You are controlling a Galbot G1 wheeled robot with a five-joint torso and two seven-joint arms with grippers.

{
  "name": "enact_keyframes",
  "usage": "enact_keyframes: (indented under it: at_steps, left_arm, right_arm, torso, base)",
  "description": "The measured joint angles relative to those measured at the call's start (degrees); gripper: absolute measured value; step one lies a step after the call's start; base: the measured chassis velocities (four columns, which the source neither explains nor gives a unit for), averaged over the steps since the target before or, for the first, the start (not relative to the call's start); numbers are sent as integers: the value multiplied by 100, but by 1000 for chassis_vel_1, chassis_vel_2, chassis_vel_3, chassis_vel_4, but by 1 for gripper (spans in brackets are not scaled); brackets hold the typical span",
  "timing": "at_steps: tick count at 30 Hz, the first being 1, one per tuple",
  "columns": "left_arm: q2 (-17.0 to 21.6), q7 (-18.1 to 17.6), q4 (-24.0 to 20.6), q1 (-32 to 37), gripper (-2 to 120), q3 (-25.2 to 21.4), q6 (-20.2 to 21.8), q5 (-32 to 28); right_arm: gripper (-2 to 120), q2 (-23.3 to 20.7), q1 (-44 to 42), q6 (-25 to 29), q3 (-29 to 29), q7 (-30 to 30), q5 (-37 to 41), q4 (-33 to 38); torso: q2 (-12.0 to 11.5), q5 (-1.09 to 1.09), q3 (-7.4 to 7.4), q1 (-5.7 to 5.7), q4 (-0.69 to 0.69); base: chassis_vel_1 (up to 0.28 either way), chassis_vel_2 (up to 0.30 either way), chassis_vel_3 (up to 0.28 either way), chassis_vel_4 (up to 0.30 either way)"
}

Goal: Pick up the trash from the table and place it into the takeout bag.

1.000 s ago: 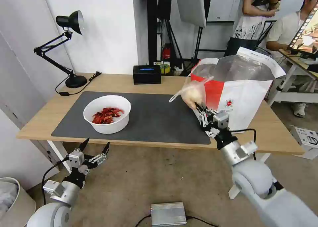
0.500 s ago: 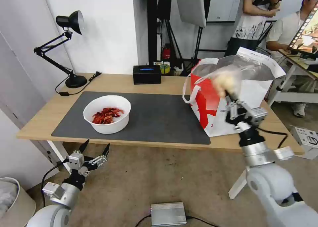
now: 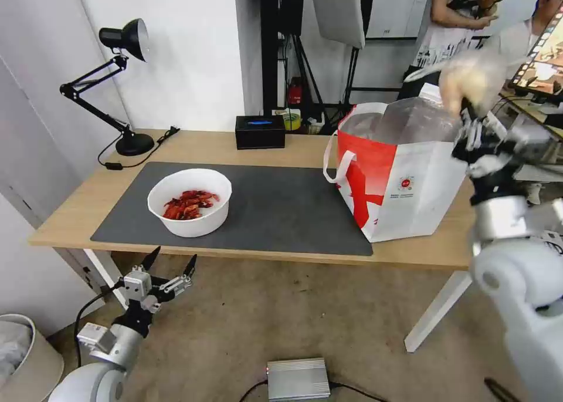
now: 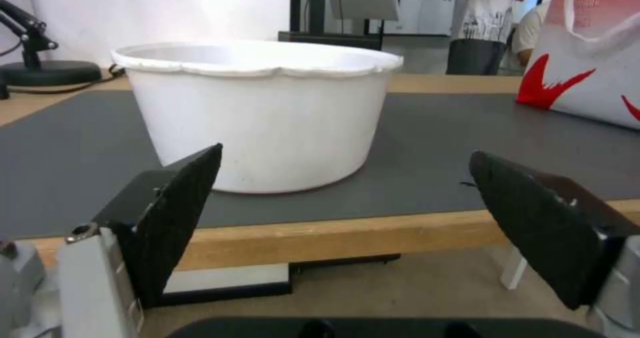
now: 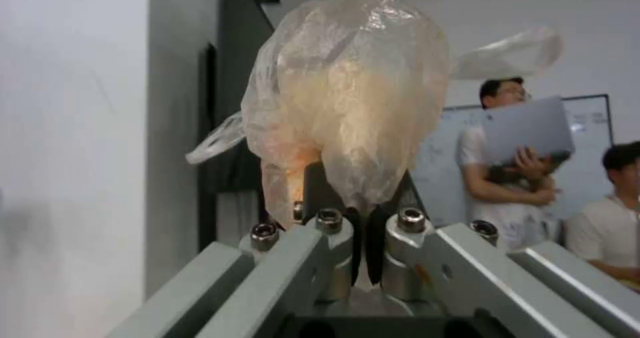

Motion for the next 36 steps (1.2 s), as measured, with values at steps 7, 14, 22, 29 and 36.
enact_keyframes:
  at_steps: [7, 14, 22, 29, 36]
  left_arm:
    - [-26, 14, 36, -7, 100, 27, 0, 30]
    - [-7, 17, 26, -65, 100, 51, 9, 25]
    - [12, 17, 18, -73, 100, 22, 14, -11]
    - [25, 24, 17, -89, 100, 19, 24, -17]
    - [21, 28, 5, -114, 100, 48, 45, -17]
  right_arm:
    - [1, -555, 736, -854, -299, 402, 683, -385]
    - [1, -782, 1815, -1927, -1135, 1176, 1758, -886]
    - [1, -679, 2827, -2840, -1726, 2143, 2885, -1349]
    - [1, -638, 3306, -3410, -1972, 2866, 3856, -1610]
    - [1, -557, 3531, -3689, -2085, 3306, 4444, -1729]
  torso:
    - [0, -1, 0, 0, 0]
    - [0, 0, 0, 0, 1]
    - [0, -1, 0, 1, 1]
    - [0, -1, 0, 0, 0]
    - [0, -2, 0, 0, 0]
  base:
    - [0, 0, 0, 0]
    - [0, 0, 0, 0]
    - [0, 0, 0, 0]
    - [0, 0, 0, 0]
    - [0, 0, 0, 0]
